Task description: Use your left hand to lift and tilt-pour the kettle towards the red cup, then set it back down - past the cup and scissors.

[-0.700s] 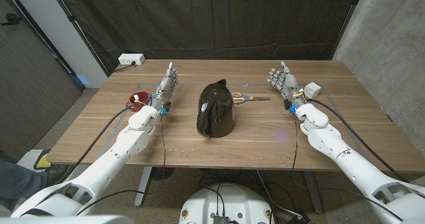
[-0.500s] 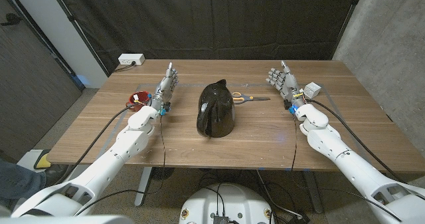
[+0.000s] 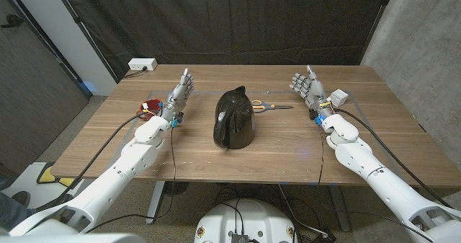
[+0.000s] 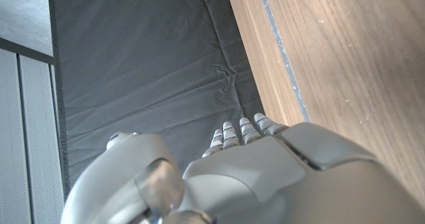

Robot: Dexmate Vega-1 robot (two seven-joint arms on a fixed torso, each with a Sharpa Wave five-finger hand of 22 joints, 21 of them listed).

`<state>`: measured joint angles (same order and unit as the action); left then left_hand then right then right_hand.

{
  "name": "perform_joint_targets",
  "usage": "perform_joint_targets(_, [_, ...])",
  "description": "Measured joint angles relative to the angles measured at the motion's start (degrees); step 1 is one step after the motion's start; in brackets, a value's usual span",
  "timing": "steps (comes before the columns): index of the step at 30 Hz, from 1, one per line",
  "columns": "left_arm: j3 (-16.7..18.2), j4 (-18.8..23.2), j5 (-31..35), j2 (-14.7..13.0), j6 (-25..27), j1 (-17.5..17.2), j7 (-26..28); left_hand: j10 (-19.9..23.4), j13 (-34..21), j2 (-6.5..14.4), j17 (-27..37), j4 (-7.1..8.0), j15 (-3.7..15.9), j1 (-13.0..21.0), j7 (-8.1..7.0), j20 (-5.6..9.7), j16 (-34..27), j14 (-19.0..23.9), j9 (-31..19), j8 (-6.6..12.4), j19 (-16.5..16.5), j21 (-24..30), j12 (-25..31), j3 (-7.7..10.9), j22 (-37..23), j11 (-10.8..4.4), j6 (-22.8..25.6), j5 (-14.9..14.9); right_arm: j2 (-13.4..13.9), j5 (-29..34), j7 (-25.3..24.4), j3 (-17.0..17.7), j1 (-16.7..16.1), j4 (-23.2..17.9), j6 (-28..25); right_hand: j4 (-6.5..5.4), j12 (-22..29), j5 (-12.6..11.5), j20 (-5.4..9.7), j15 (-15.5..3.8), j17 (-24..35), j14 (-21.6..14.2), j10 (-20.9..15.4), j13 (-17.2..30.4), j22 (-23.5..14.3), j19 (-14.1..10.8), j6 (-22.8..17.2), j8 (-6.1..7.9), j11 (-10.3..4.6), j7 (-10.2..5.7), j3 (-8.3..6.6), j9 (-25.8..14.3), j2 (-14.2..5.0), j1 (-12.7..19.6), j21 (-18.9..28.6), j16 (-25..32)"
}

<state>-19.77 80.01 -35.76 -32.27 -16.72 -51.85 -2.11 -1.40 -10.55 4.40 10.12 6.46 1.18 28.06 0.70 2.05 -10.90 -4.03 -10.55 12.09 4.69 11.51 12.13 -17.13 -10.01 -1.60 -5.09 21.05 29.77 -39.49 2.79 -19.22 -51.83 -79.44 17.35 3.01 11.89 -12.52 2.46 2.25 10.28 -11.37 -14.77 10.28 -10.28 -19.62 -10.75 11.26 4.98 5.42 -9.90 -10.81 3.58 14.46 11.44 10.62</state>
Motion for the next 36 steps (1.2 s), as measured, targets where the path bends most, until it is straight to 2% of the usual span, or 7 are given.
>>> perform_joint_targets(5, [0.3, 2.0, 1.3, -0.6, -0.5, -1.0, 1.5, 1.4, 0.0, 0.2, 0.0, -1.10, -0.05, 2.0, -0.04, -0.07, -0.6, 1.7, 0.0, 0.22, -2.2, 0.4, 0.4, 0.37, 0.0, 0.18, 1.3, 0.0, 0.5, 0.0, 0.0, 0.3, -0.3, -0.5, -0.4, 0.00, 0.0, 0.0, 0.00, 0.00, 0.0, 0.0, 0.0, 0.0, 0.0, 0.0, 0.0, 0.00, 0.00, 0.00, 0.00, 0.0, 0.00, 0.0, 0.0, 0.0])
perform_joint_targets(11, [0.3, 4.1, 3.4, -0.6, -1.4, -2.3, 3.8, 5.1, -0.3, -0.1, 0.2, -2.05, -0.02, 4.0, -0.25, -0.29, -1.0, 5.1, 0.0, 1.19, -5.3, 1.2, 1.2, 0.48, -0.3, -0.25, 5.7, 0.0, 1.2, -0.6, 0.9, 0.8, -0.4, -0.6, -0.8, 0.00, 0.0, 0.0, 0.00, 0.02, 0.0, 0.0, 0.0, 0.0, 0.0, 0.0, 0.0, 0.00, 0.00, 0.00, 0.00, 0.0, 0.00, 0.0, 0.0, 0.0])
perform_joint_targets(14, [0.3, 4.9, 4.7, -0.5, -2.2, -2.8, 5.4, 6.9, -0.3, 0.2, 0.2, -2.33, 0.03, 5.0, 0.13, -0.08, -1.5, 7.2, 0.0, 1.52, -6.7, 1.5, 1.7, 0.68, -0.3, -0.34, 7.7, -0.4, 1.5, -1.1, 1.5, 1.2, -0.1, 0.0, -0.9, 0.00, 0.0, 0.0, 0.00, 0.09, 0.0, -0.4, -0.2, 0.0, 0.0, 0.0, 0.0, 0.00, -0.23, 0.00, 0.00, 0.0, 0.00, 0.0, 0.0, 0.0])
perform_joint_targets(18, [0.3, 5.7, 5.3, -0.5, -2.4, -3.3, 6.1, 8.9, -0.3, 0.0, 0.2, -2.53, -0.13, 5.4, 1.02, 0.03, -1.7, 10.0, 0.0, 1.52, -9.0, 2.3, 2.1, 0.48, -0.3, 0.29, 9.1, -0.4, 1.6, -1.6, 2.3, 1.6, 0.4, 1.0, -0.9, 0.00, 0.0, 0.0, 0.00, 0.00, 0.0, -0.6, -0.2, 0.1, 0.0, 0.0, 0.0, 0.00, -0.23, 0.00, 0.00, 0.0, 0.00, 0.0, 0.0, 0.0])
perform_joint_targets(30, [-0.4, 8.1, 8.2, -1.2, -3.1, -4.9, 7.7, 9.6, -0.3, 0.2, 0.2, -2.93, -0.27, 6.0, 1.35, -0.01, -1.7, 10.3, 0.0, 1.51, -9.2, 2.3, 2.1, 0.41, -0.3, 0.58, 9.5, -0.7, 2.6, -0.4, 2.0, 2.2, 0.3, 1.5, 0.3, 0.00, 0.0, 0.0, 0.00, 0.00, 0.0, -0.6, -0.5, 0.3, 0.0, 0.0, -0.3, 0.00, 0.08, 0.31, 0.00, 0.0, 0.00, 0.0, 0.0, 0.0])
perform_joint_targets(36, [0.0, 11.4, 9.2, -2.9, -3.2, -7.6, 8.4, 9.3, -0.3, 0.1, 0.2, -2.99, -0.49, 6.4, 1.35, -0.01, -1.6, 10.1, 0.0, 1.51, -9.2, 2.3, 1.8, 0.47, -0.3, 0.80, 9.5, -0.7, 3.4, 0.5, 0.2, 2.4, -1.0, -1.0, 0.1, 0.00, 0.0, 0.0, 0.00, 0.00, 0.0, -0.6, -0.5, 0.3, 0.0, 0.0, -0.3, 0.00, 0.08, 0.31, 0.00, 0.0, -0.24, 0.2, 0.0, 0.0])
